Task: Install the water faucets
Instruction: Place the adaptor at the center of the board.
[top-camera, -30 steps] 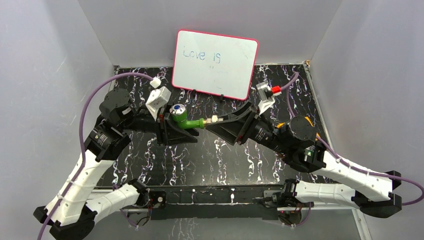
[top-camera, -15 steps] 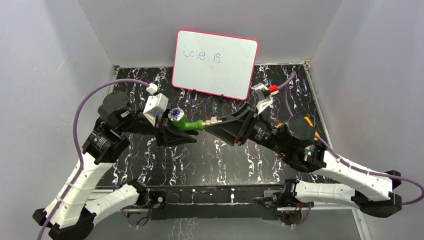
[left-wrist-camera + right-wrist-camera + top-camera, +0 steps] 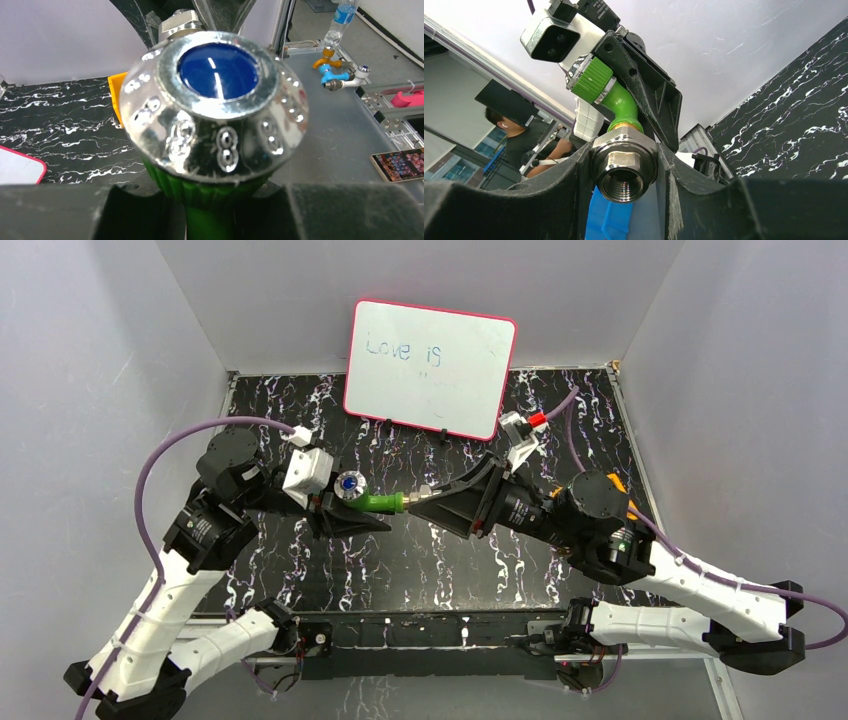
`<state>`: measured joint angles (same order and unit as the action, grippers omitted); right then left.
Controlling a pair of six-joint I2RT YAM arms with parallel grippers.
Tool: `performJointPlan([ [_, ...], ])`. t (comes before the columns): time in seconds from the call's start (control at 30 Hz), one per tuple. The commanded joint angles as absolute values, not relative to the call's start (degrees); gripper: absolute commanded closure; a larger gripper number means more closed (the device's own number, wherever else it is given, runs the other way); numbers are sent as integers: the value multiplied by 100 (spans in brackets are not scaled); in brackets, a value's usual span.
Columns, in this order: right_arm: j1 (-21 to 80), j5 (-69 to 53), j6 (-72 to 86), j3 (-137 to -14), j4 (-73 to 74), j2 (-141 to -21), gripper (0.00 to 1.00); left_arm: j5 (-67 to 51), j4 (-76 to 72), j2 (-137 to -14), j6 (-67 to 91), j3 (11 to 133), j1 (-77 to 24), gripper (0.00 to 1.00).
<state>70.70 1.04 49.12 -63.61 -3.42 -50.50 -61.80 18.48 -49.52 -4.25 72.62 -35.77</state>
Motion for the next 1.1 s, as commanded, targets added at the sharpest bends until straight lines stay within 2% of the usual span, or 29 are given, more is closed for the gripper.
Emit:
performJointPlan([
  [0.0,7066,257,4904,-6424,217,-4960,100,-6645,1365,-4694,-906,7399,-3656,100],
  [0.57,7066,1514,4039,-6156,766,-4136,100,-6090,1671,-4423,-834,7204,-3656,100],
  [0.77,7066,2293,3084,-6771,2736,-5050,100,-5403,1696,-4396,-96,7163,-3656,100],
  [1.07,7066,2260,2862,-7037,3484,-6073,99,-5124,1810,-4488,446,7124,-3656,100],
])
